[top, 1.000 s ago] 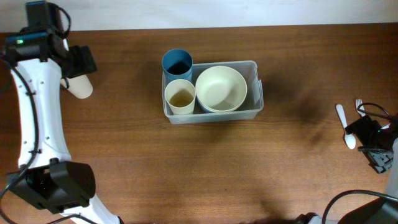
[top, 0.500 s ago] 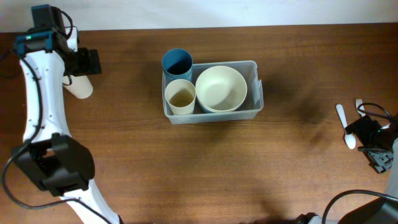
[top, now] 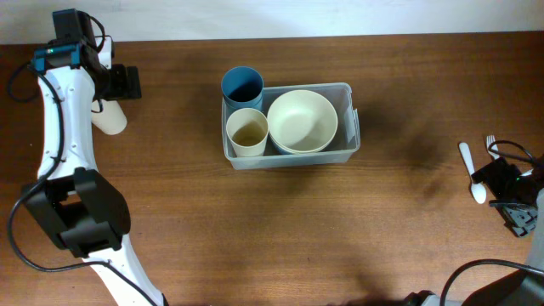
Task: Pack container
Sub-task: 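Grasp the last cream cup rim with the left gripper and lift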
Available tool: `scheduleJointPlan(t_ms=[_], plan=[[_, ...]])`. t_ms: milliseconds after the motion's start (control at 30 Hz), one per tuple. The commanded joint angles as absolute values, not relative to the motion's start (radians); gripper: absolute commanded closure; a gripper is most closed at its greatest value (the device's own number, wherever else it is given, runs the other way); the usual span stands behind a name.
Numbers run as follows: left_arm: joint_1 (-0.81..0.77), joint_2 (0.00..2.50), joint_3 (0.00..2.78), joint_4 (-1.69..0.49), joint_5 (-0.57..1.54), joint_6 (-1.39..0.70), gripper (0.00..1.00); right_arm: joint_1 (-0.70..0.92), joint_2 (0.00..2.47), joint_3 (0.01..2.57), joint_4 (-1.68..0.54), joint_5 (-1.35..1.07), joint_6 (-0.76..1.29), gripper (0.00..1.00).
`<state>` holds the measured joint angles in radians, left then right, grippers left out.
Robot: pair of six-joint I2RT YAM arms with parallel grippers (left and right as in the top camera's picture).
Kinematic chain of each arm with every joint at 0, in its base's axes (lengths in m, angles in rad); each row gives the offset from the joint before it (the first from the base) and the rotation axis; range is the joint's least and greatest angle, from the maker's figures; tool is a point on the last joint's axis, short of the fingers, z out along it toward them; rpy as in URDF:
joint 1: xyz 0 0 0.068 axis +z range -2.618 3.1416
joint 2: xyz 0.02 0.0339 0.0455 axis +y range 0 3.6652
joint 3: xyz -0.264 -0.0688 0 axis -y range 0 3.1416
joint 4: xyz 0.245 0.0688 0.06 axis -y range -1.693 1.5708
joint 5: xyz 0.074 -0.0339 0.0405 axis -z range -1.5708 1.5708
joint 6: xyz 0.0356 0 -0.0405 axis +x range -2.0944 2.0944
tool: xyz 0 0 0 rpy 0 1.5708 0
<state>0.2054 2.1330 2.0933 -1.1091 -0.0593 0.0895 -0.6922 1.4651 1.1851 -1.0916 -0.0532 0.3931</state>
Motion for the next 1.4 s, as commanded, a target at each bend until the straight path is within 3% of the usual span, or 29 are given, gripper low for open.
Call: scheduleJointPlan(t_ms=[0,167,300,667,733,867,1000,1167,1367], plan=[[0.217,2.159,2.093,-1.108,-0.059,0.111,0.0,-0.694,1.464,1.185,-1.091,-0.056,0.402,0.01],[0.219,2.173,2.093,-1.139,-0.059,0.11,0.06,-0.694,1.464,1.185,-1.091,-0.056,0.402,0.01],[0.219,2.178,2.093,-1.161,-0.059,0.11,0.21,-0.694,1.464,1.185,-1.091,-0.056,0.402,0.01],[0.219,2.182,2.093,-1.158,-0.072,0.111,0.22,-0.694,1.464,1.185,-1.091,-0.056,0.402,0.01],[0.219,2.186,2.093,-1.159,-0.08,0.111,0.31,-0.694,1.464,1.185,-1.091,-0.056,0.402,0.01],[0.219,2.194,2.093,-1.159,-0.095,0.111,0.58,-0.694,1.464,1.185,-1.091,-0.056,0.402,0.01],[0.219,2.193,2.093,-1.159,-0.095,0.111,0.69,-0.694,1.464,1.185,-1.091,-0.056,0.402,0.01],[0.219,2.193,2.093,-1.159,-0.095,0.11,0.98,-0.694,1.464,1.185,-1.091,-0.056,0.402,0.01],[0.219,2.193,2.094,-1.159,-0.095,0.11,0.98,-0.694,1.464,1.185,-1.091,-0.056,0.402,0.01]])
